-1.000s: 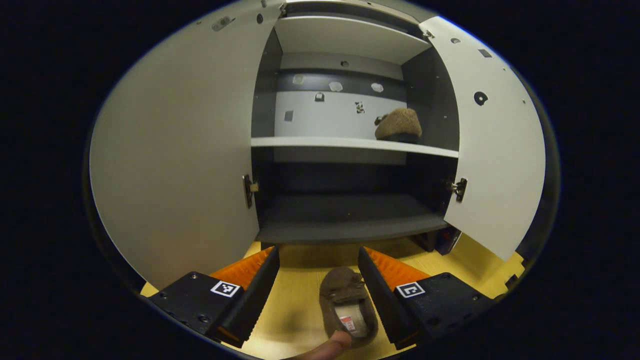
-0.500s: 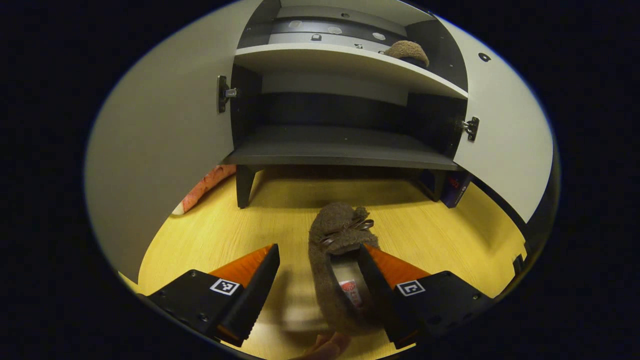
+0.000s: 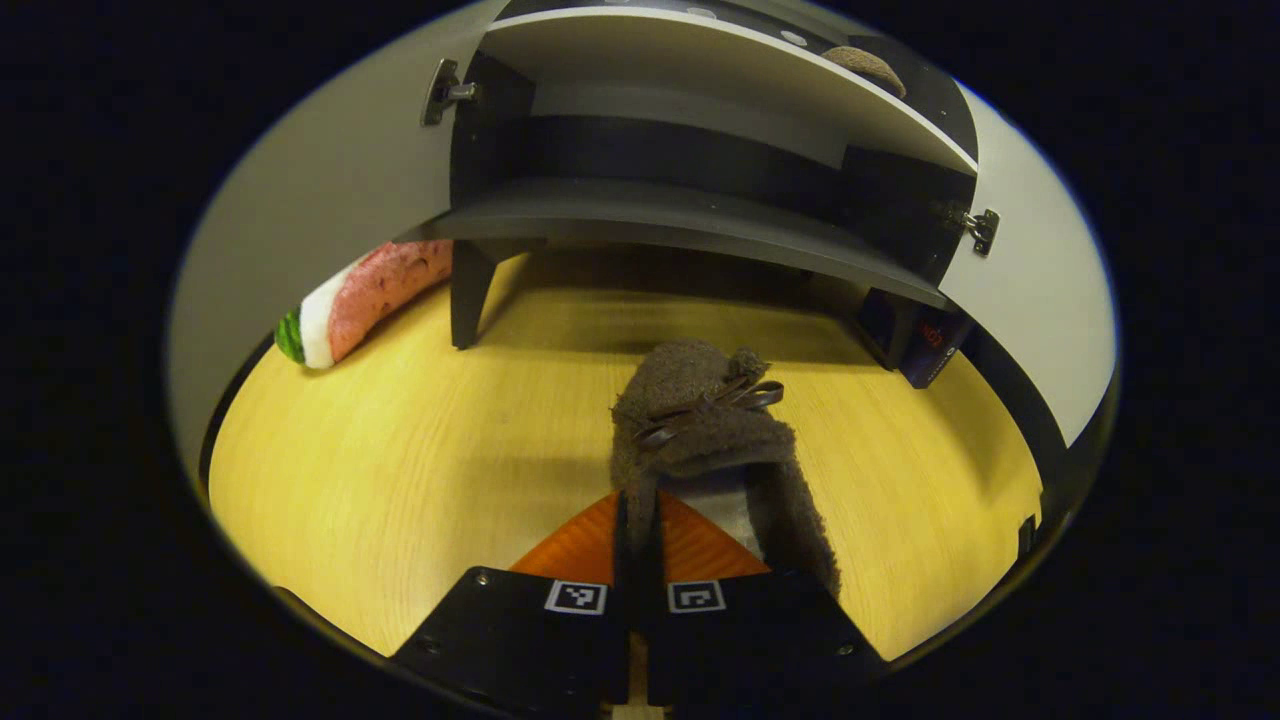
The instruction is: Grab one shoe with the right hand and put it into the shoe cabinet, grab the other shoe with the left hand and put it into the shoe cabinet; then close the right door with the right hand and the left door with the left hand.
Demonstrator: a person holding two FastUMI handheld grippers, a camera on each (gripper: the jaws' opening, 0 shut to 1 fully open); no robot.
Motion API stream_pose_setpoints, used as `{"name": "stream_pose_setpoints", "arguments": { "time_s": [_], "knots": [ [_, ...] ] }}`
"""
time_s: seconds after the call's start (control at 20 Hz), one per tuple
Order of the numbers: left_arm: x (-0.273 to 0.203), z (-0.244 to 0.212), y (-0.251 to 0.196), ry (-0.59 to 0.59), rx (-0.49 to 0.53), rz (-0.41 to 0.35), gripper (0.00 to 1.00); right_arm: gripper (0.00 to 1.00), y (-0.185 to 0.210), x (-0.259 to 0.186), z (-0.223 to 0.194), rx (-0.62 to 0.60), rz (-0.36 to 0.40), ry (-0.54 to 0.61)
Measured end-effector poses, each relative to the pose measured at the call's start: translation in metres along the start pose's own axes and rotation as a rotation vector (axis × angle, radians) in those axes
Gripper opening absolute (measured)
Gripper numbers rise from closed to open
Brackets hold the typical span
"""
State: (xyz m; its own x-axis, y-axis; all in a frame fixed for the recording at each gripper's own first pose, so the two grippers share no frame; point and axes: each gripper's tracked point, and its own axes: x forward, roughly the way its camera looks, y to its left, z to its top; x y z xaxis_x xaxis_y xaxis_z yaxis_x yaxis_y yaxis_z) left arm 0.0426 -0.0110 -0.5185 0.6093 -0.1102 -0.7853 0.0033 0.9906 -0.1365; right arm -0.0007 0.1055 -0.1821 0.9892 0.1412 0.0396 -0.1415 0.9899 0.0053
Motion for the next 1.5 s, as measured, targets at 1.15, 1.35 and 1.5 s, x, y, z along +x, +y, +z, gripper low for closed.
{"name": "stream_pose_setpoints", "arguments": {
  "time_s": [1.15, 1.35, 1.5],
  "knots": [
    [-0.242, 0.178, -0.032, -0.619, 0.042, -0.014, 0.03, 0.96, -0.028, -0.036, 0.015, 0.052, -0.001, 0.004],
    [-0.273, 0.230, -0.040, -0.692, 0.078, -0.013, 0.03, 0.96, -0.036, -0.049, 0.030, 0.062, -0.004, -0.032],
    [-0.292, 0.267, -0.053, -0.734, 0.103, -0.038, 0.03, 0.96, -0.041, -0.051, 0.040, 0.070, -0.013, -0.051]
  ]
}}
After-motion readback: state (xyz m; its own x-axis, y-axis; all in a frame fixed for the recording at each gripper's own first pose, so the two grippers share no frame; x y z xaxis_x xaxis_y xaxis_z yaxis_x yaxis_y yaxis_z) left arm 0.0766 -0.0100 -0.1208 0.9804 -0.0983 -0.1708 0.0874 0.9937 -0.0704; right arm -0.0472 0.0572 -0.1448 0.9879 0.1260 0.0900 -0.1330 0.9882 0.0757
